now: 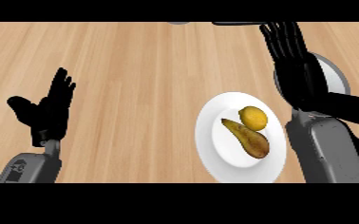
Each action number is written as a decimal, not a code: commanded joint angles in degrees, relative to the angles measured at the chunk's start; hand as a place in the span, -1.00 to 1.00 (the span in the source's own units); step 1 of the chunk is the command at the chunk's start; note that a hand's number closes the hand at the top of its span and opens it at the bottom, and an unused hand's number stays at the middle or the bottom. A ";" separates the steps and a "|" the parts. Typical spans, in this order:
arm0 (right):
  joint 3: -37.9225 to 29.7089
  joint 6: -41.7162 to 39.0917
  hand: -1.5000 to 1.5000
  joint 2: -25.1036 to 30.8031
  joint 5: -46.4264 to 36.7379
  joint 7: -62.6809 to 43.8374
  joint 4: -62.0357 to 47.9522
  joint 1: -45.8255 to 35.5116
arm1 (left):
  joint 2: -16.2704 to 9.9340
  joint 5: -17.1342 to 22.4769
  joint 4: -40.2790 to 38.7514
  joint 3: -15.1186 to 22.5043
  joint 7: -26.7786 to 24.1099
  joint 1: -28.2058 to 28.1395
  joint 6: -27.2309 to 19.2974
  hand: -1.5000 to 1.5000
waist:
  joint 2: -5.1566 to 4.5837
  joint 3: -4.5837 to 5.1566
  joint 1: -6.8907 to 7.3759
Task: Pick the lemon from the plate and place it in the pan
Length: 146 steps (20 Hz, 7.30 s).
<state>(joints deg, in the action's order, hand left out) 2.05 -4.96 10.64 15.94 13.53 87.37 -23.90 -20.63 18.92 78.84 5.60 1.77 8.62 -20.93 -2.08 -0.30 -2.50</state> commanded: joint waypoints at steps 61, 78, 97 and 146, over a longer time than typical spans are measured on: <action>38.65 -17.27 -1.00 21.13 -43.44 51.54 -48.38 -14.55 | 8.33 -7.89 8.81 13.22 -10.11 -3.67 9.38 0.00 | 1.70 0.25 3.65; 44.77 -2.38 1.00 11.79 -54.16 55.50 -61.66 -17.69 | 9.86 -10.06 9.31 11.62 -7.75 -1.75 9.42 0.00 | 1.59 0.21 3.80; 21.40 16.95 1.00 11.48 -38.33 10.09 -67.20 -18.03 | 8.03 -9.49 9.39 7.78 -8.88 -7.13 9.31 0.00 | 4.46 0.86 -2.40; -3.05 32.12 -1.00 25.31 -36.14 -9.14 -69.75 -15.35 | 12.53 -12.49 10.55 9.86 -7.60 -3.28 13.85 0.00 | 0.48 0.11 6.67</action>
<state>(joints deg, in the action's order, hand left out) -3.73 36.29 35.36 -18.23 6.85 23.90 -36.36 -8.67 6.69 90.08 14.97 -6.06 4.36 -7.28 -1.13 -0.17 2.92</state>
